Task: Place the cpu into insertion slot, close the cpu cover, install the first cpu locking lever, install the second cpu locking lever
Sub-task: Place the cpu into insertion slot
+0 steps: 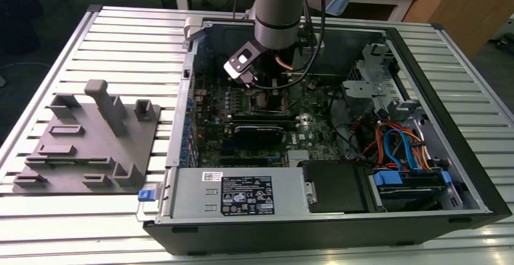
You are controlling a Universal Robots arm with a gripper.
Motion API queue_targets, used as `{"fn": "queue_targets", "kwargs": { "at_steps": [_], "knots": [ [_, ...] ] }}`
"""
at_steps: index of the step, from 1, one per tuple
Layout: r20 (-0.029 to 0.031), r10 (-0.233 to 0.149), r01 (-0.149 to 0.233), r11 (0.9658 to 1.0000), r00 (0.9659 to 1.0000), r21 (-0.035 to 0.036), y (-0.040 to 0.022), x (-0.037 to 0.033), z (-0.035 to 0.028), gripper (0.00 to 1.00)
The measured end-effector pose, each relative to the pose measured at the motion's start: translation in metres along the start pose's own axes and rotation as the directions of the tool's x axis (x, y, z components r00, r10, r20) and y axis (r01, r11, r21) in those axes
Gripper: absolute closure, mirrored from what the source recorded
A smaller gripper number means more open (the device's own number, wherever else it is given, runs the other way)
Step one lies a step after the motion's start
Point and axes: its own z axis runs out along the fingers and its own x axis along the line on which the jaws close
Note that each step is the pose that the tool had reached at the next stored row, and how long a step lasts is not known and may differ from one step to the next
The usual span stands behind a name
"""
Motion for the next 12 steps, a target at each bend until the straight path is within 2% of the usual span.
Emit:
{"fn": "queue_targets", "kwargs": {
  "at_steps": [4,6,7,8,12],
  "knots": [
    [0.0000,0.000,0.000,1.0000,1.0000,0.0000,0.0000,0.0000,0.0000,0.46],
    [-0.0019,0.000,0.000,1.0000,1.0000,-0.0005,0.0001,0.0003,0.0006,0.45],
    [-0.0015,0.000,0.000,1.0000,1.0000,-0.0008,0.0002,0.0003,0.0006,0.45],
    [-0.0011,0.000,0.000,1.0000,1.0000,-0.0008,0.0002,0.0003,0.0006,0.40],
    [-0.0005,0.000,0.000,1.0000,1.0000,-0.0003,0.0001,0.0002,0.0003,0.40]
  ]
}}
